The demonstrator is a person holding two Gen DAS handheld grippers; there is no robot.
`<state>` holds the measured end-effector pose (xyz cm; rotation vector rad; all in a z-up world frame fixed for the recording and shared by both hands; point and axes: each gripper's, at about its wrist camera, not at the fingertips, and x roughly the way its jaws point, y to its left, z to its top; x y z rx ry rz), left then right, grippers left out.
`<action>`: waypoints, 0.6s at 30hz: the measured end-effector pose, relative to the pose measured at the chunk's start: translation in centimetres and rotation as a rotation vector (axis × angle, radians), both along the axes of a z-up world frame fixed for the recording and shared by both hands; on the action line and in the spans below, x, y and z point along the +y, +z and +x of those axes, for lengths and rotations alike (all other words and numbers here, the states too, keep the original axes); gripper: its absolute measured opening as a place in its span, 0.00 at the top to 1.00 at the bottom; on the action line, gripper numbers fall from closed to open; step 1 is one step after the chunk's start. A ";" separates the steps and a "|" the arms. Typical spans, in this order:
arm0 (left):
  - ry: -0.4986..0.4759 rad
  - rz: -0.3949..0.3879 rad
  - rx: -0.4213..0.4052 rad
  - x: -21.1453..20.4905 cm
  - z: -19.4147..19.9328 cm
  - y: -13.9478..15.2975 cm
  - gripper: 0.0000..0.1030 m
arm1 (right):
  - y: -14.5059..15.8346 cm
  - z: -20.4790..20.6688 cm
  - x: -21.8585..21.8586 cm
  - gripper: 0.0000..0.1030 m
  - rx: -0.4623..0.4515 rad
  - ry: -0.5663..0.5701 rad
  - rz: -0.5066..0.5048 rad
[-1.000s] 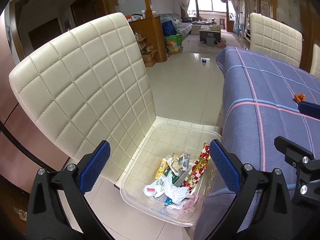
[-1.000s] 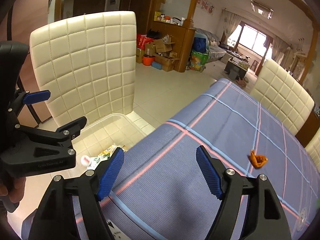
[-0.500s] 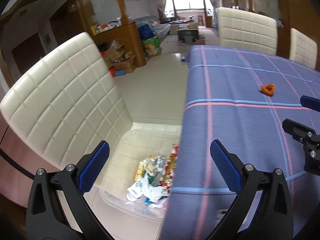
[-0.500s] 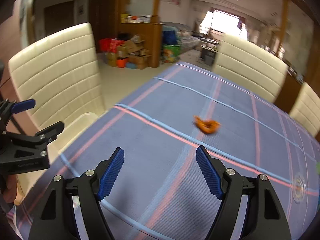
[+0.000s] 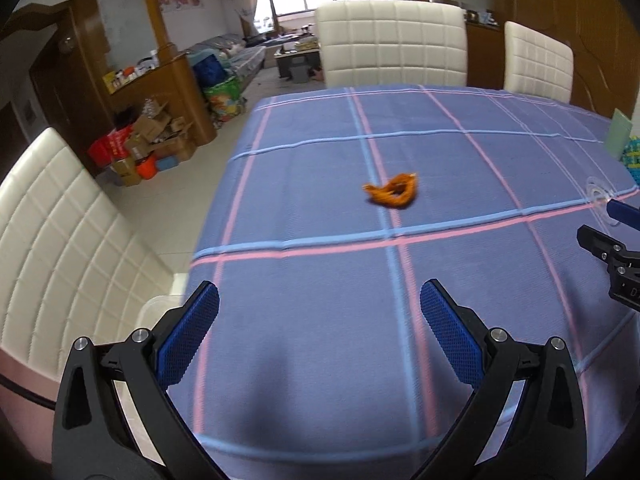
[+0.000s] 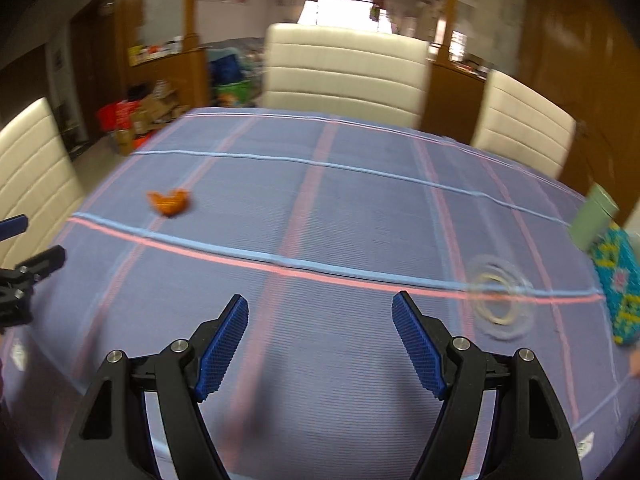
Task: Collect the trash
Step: 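Move the left tool back over the table toward the orange wrapper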
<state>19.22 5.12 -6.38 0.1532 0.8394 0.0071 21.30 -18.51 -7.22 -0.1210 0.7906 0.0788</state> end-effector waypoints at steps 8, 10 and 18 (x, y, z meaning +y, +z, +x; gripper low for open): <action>-0.070 0.034 0.035 -5.6 4.7 -1.7 0.04 | -0.9 1.5 -9.1 0.29 0.016 -0.133 -0.031; -0.078 0.053 0.039 -6.4 5.8 -2.1 0.04 | -1.4 2.1 -11.0 0.29 0.031 -0.152 -0.030; -0.076 0.097 0.075 -7.4 10.1 -3.9 0.04 | -3.5 5.1 -14.3 0.29 0.104 -0.153 0.016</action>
